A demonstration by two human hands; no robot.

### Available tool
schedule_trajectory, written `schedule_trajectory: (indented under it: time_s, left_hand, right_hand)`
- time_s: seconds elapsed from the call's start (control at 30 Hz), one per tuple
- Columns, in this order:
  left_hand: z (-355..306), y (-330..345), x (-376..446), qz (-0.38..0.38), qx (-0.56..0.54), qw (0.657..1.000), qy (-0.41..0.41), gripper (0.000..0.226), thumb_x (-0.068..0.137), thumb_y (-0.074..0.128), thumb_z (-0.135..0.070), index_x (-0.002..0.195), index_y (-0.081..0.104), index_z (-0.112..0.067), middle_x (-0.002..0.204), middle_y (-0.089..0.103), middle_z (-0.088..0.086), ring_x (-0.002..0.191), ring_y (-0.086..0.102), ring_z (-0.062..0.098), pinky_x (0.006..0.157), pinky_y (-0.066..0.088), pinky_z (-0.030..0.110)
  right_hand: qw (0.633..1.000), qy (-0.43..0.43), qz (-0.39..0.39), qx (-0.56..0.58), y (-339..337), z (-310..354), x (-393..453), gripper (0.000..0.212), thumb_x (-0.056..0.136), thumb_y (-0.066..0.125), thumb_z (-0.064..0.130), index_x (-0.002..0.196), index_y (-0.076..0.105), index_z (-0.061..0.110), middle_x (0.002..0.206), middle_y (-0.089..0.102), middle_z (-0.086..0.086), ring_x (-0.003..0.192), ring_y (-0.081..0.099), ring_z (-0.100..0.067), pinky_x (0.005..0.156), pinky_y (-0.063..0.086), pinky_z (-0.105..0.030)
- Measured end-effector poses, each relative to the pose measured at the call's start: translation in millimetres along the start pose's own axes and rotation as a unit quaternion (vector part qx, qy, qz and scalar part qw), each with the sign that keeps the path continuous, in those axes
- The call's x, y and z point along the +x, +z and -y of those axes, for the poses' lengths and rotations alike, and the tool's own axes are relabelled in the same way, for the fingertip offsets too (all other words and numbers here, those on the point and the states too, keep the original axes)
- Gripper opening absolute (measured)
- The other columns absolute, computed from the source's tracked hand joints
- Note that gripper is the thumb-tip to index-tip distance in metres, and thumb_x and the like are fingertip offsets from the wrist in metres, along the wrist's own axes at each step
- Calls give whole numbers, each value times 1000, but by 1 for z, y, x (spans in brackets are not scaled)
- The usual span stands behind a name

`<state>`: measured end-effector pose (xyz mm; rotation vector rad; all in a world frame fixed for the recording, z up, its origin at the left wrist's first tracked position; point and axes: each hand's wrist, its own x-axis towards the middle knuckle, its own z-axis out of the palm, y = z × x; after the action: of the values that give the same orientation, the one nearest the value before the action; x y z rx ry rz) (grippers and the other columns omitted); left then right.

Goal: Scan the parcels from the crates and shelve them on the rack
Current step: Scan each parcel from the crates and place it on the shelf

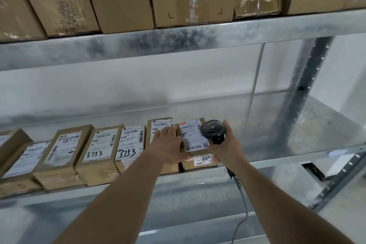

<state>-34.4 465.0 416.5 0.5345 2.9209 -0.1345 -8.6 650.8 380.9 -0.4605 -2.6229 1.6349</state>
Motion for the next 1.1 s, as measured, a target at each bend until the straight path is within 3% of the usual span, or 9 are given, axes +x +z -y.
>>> schedule_trajectory:
  time_s: [0.2,0.3,0.5,0.67,0.77,0.83,0.87,1.03,1.1]
  left_hand:
    - [2,2,-3,-15,-21,1000,-15,68,86,53,-57,144,37,-24,160,13,6,148,6,28,120,7,49]
    - [4,1,-5,-30,-48,998,-19,77,87,52,-59,151,25,-27,161,11,2,148,6,25,121,4,47]
    - [11,-13,-21,-158,-116,979,-51,66,94,50,-47,150,23,-27,161,10,-1,149,1,19,121,1,43]
    - [26,-12,-53,-304,-210,916,-155,64,95,51,-42,150,28,-19,161,15,5,148,8,21,120,7,43]
    - [36,-4,-77,-371,-261,869,-196,64,93,56,-40,147,36,-12,158,25,10,147,17,25,119,11,44]
    - [48,0,-94,-391,-270,855,-209,63,92,59,-37,146,39,-9,156,28,13,146,19,28,119,12,45]
    - [55,2,-103,-394,-269,852,-218,63,92,60,-35,146,39,-10,156,27,13,146,19,28,119,12,46]
    - [101,9,-144,-437,-265,824,-245,61,85,58,-42,133,53,-4,145,43,20,139,34,35,112,28,55]
    - [119,13,-164,-458,-262,809,-257,58,80,59,-37,127,57,-2,139,49,24,132,42,40,107,31,53]
  right_hand:
    - [999,-18,16,21,2,1,-5,105,81,75,10,156,6,39,126,62,-5,81,63,-26,76,60,-45]
    - [999,-38,12,18,-3,7,-9,106,81,76,14,156,5,39,124,64,-2,87,67,-25,78,60,-45]
    - [994,-97,-9,40,-12,37,-20,103,82,72,10,156,7,38,107,60,1,90,64,-22,84,57,-40]
    - [986,-139,8,94,16,61,-37,102,79,75,15,154,12,43,123,63,-1,99,67,-28,83,58,-48]
    - [980,-162,32,107,34,75,-51,103,78,75,19,153,11,46,123,54,14,107,58,-13,83,52,-26]
    - [976,-173,70,115,47,85,-62,100,84,72,9,156,9,39,122,49,16,102,49,-4,66,43,-6]
    - [974,-179,83,113,55,90,-67,101,84,71,7,156,8,38,126,50,14,100,49,-4,64,44,-5]
    - [966,-210,118,95,105,117,-98,104,83,73,7,155,8,41,129,46,17,107,60,-11,79,57,-23]
    - [960,-226,132,99,128,130,-113,104,81,75,9,155,9,41,135,46,17,121,56,-15,94,55,-39]
